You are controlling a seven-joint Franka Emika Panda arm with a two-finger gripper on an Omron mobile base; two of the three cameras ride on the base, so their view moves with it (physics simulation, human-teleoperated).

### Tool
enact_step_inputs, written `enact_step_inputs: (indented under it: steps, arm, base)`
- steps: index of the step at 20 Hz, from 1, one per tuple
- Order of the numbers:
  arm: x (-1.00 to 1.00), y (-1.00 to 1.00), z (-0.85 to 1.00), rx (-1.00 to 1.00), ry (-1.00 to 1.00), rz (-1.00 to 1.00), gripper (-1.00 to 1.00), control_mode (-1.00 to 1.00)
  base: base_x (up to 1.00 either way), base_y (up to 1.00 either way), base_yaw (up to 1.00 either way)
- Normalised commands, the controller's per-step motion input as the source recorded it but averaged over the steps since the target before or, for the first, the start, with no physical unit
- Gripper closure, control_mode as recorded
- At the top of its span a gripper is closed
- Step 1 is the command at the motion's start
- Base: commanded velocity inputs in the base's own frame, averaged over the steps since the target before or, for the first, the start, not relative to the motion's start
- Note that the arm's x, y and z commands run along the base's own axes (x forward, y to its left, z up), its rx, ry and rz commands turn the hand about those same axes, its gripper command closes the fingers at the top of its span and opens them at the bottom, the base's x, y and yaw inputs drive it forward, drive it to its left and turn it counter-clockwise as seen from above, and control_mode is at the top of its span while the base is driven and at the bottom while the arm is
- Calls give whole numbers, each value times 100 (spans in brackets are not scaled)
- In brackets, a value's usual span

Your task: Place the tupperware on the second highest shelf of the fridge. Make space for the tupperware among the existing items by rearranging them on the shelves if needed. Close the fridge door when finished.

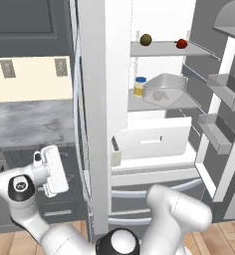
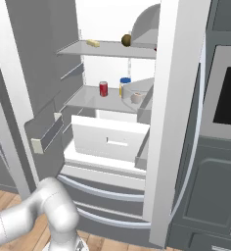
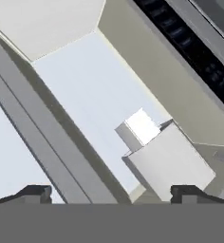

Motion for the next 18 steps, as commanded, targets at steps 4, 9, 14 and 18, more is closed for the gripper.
enact_step_inputs:
  steps: [4,9,14,18]
  arm:
    - [26,-94,0,-3,38,3,-100,-100]
    - [49,-100,0,0,30,11,-100,-100]
    - [56,-100,9,0,18,21,-100,-100]
    - [46,-100,19,0,10,21,-100,-100]
  base:
    - [0,0,0]
    - [0,0,0]
    - [0,0,0]
    - [0,0,0]
